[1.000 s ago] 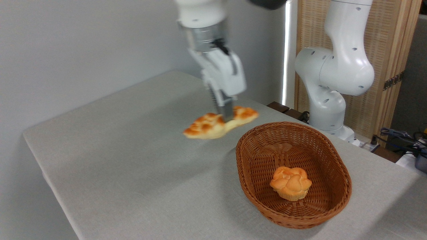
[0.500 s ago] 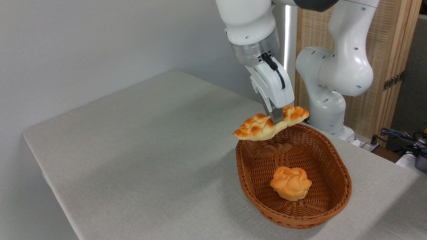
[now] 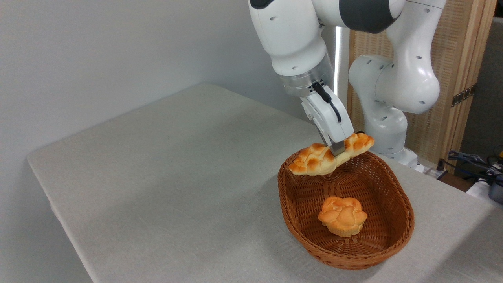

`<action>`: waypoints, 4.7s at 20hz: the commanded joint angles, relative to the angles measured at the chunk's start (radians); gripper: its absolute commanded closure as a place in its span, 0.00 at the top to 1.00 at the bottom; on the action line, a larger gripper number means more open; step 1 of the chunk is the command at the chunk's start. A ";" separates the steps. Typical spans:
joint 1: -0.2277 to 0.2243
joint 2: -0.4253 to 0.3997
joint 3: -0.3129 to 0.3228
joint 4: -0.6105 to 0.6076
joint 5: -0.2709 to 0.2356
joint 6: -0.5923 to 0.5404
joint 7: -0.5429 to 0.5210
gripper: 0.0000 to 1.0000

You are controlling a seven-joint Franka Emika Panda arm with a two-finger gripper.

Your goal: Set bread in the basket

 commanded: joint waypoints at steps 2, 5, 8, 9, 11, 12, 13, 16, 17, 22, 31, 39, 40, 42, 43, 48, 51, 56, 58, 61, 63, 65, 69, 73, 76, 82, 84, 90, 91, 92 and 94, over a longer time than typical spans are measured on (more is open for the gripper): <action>-0.016 0.010 0.018 -0.018 0.016 0.044 0.011 0.30; -0.016 0.013 0.018 -0.018 0.016 0.044 0.011 0.56; -0.016 0.019 0.018 -0.018 0.016 0.044 0.010 0.73; -0.016 0.021 0.018 -0.018 0.016 0.044 0.011 0.75; -0.016 0.022 0.018 -0.018 0.016 0.044 0.010 0.79; -0.016 0.024 0.018 -0.018 0.016 0.047 0.010 0.81; -0.016 0.027 0.018 -0.018 0.016 0.050 0.010 0.84; -0.016 0.027 0.018 -0.018 0.016 0.057 0.008 0.89; -0.016 0.027 0.018 -0.016 0.016 0.059 0.007 0.90; -0.014 0.030 0.012 0.011 -0.036 0.120 0.001 1.00; 0.010 0.176 0.005 0.321 -0.307 0.172 -0.089 1.00; 0.090 0.279 -0.161 0.455 -0.288 0.231 -0.293 1.00; 0.090 0.280 -0.179 0.455 -0.235 0.231 -0.318 1.00; 0.090 0.285 -0.215 0.455 -0.167 0.234 -0.346 1.00; 0.090 0.289 -0.218 0.458 -0.162 0.235 -0.369 1.00; 0.116 0.318 -0.278 0.491 -0.159 0.235 -0.426 1.00; 0.116 0.318 -0.279 0.491 -0.159 0.235 -0.424 1.00; 0.119 0.329 -0.307 0.516 -0.159 0.226 -0.424 1.00; 0.119 0.334 -0.317 0.530 -0.157 0.219 -0.426 1.00; 0.128 0.334 -0.319 0.536 -0.159 0.206 -0.426 1.00; 0.141 0.335 -0.328 0.548 -0.159 0.192 -0.426 1.00; 0.141 0.338 -0.328 0.550 -0.159 0.185 -0.426 1.00; 0.141 0.340 -0.327 0.550 -0.157 0.177 -0.426 1.00; 0.141 0.341 -0.330 0.550 -0.127 0.171 -0.426 1.00; 0.141 0.341 -0.330 0.551 -0.125 0.171 -0.424 1.00; 0.141 0.341 -0.330 0.551 -0.127 0.171 -0.430 1.00; 0.141 0.341 -0.328 0.551 -0.128 0.171 -0.458 1.00; 0.141 0.341 -0.328 0.551 -0.128 0.171 -0.498 1.00; 0.141 0.341 -0.328 0.551 -0.128 0.171 -0.498 1.00; 0.141 0.341 -0.328 0.551 -0.128 0.171 -0.498 1.00; 0.141 0.341 -0.327 0.551 -0.128 0.171 -0.498 1.00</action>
